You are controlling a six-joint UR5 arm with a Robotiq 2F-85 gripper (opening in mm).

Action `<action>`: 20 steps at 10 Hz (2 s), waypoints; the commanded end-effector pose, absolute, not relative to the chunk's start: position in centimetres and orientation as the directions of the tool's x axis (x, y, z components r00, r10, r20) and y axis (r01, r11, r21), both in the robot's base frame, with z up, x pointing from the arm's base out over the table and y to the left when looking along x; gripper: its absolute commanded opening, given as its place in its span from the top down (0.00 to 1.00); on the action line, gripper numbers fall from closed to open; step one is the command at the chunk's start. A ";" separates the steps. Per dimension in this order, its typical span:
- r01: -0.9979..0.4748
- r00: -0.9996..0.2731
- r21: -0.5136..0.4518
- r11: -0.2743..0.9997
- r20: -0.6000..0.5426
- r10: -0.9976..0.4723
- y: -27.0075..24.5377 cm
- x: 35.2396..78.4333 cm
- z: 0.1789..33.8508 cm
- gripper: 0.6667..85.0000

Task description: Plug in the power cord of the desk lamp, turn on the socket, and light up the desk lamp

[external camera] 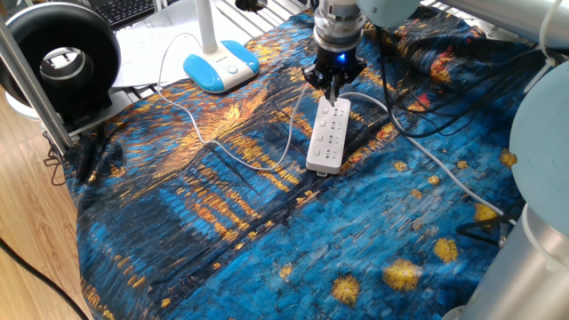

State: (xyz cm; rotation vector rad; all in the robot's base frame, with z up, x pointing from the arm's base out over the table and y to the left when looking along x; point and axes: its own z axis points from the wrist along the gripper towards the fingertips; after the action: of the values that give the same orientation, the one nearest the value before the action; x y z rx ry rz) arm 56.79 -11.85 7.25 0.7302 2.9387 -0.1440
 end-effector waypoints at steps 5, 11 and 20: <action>0.229 -0.967 -0.083 0.970 -0.136 0.217 -12.4 57.0 7.9 0.99; -0.783 -0.618 -0.113 0.611 0.027 -0.786 -10.5 54.0 9.6 0.99; -1.000 0.025 -0.005 -0.025 -0.120 -0.992 -6.2 50.8 8.6 0.99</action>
State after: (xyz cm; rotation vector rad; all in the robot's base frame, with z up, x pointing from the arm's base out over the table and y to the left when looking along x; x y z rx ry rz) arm 50.89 -7.27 8.40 -1.9805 2.3798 0.0856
